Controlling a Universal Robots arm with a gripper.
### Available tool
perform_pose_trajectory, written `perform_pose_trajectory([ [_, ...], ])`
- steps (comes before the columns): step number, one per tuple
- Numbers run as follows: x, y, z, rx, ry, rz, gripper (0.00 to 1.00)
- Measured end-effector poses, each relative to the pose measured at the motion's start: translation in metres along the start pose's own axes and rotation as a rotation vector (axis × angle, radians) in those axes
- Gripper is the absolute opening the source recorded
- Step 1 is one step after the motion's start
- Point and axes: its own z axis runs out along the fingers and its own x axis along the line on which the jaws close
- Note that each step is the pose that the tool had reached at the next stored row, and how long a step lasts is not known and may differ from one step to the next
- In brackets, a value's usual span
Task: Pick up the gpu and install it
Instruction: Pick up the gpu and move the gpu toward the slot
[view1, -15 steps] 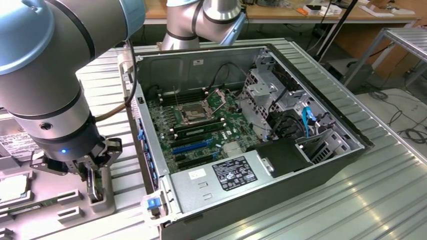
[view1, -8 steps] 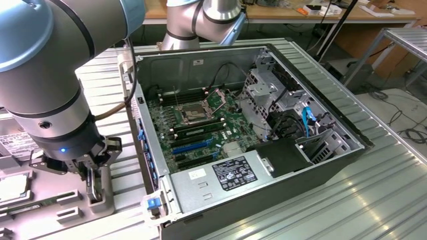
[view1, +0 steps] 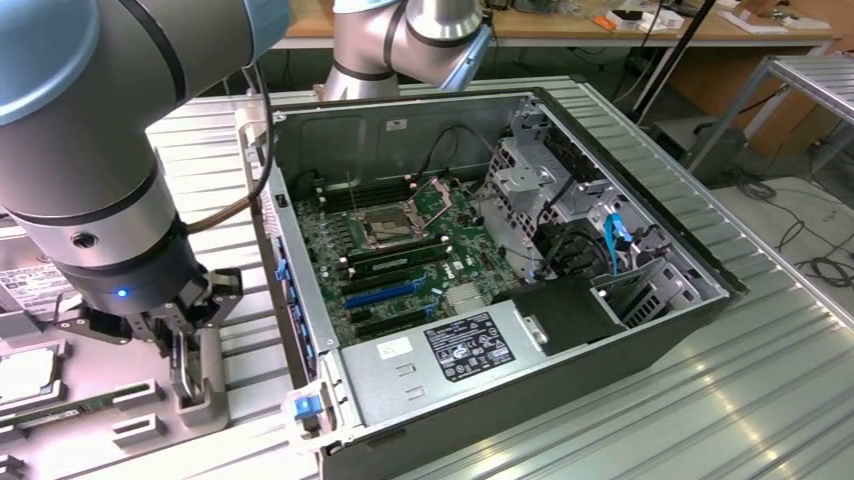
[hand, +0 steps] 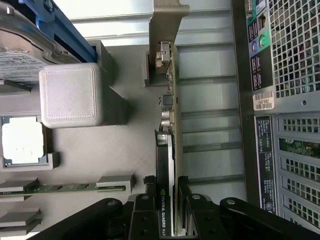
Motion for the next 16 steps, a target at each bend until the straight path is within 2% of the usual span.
perform_pose_trajectory([
  [8, -0.0002, 0.0004, -0.0074, -0.0065, 0.0003, 0.0, 0.27],
  [16, -0.0002, 0.0004, -0.0075, -0.0064, 0.0005, 0.0, 0.27],
])
